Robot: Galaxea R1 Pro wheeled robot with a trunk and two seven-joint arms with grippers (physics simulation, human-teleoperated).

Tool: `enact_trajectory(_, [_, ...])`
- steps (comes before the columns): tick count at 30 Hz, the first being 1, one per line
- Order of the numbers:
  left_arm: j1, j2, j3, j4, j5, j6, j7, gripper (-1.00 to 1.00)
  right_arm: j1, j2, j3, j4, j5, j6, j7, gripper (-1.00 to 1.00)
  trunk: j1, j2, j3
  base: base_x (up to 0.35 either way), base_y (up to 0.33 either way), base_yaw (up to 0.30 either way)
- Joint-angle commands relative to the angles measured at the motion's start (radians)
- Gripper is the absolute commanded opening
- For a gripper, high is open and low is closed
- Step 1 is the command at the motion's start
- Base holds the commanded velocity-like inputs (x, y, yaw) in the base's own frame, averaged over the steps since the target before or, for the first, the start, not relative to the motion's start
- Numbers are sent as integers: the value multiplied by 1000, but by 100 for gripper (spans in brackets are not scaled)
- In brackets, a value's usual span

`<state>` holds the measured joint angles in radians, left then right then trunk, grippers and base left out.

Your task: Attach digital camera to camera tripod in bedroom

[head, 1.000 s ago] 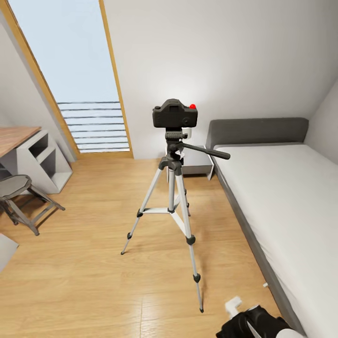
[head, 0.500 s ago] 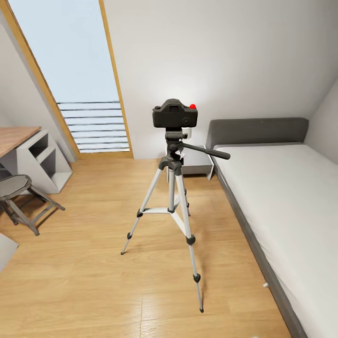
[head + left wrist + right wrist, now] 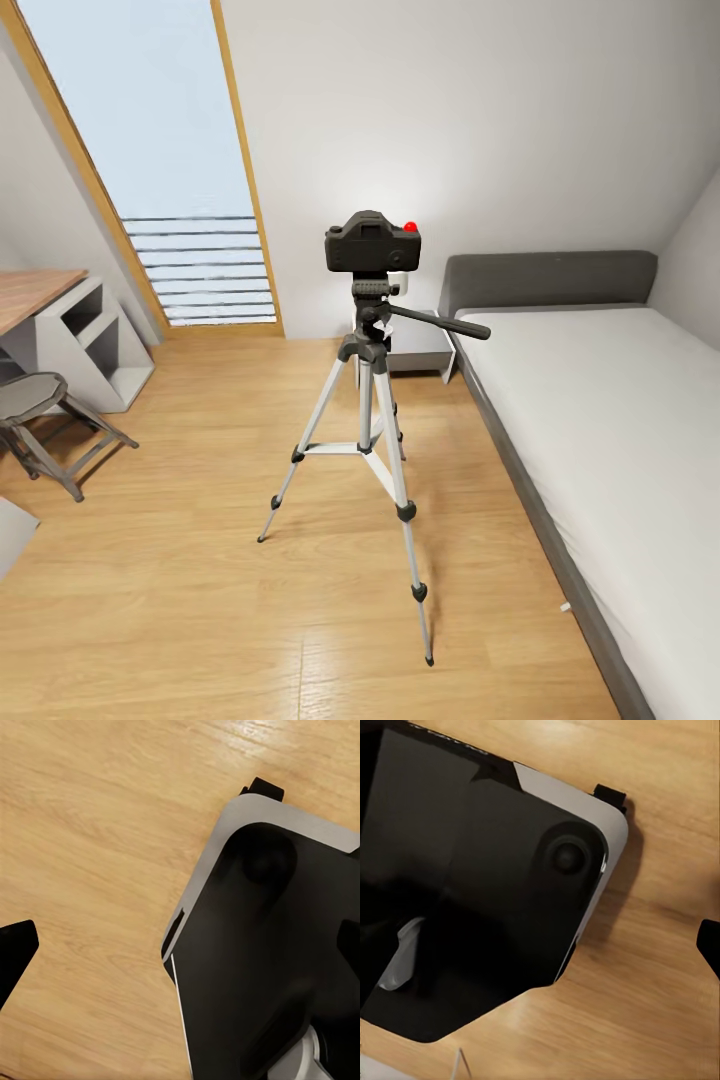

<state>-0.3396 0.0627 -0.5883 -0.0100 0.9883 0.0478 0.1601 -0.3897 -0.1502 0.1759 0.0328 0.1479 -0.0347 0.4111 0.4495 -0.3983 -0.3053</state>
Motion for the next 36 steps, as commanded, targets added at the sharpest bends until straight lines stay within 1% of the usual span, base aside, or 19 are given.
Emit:
enact_trajectory(1, [0, 0, -8, -1, 6, 4, 4, 100, 4, 0, 1, 2, -1, -4, -2, 100, 1, -2, -2, 0, 0, 0])
enact_trajectory(5, [0, 0, -8, -1, 6, 4, 4, 100, 30, 2, 1, 2, -32, -6, -21, 100, 1, -2, -2, 0, 0, 0])
enact_trajectory(10, [0, 0, -8, -1, 6, 4, 4, 100, 66, 3, 1, 2, -85, -8, -51, 100, 1, -2, -2, 0, 0, 0])
enact_trajectory(15, [0, 0, -8, -1, 6, 4, 4, 100, 86, 2, 1, 2, -127, -10, -71, 100, 1, -2, -2, 0, 0, 0])
enact_trajectory(22, [0, 0, -8, -2, 6, 4, 4, 100, 92, 3, 1, 2, -141, -10, -77, 100, 1, -2, -2, 0, 0, 0])
enact_trajectory(36, [0, 0, -8, -1, 6, 4, 4, 100, 94, 4, 2, 2, -145, -8, -87, 100, 1, -2, -2, 0, 0, 0])
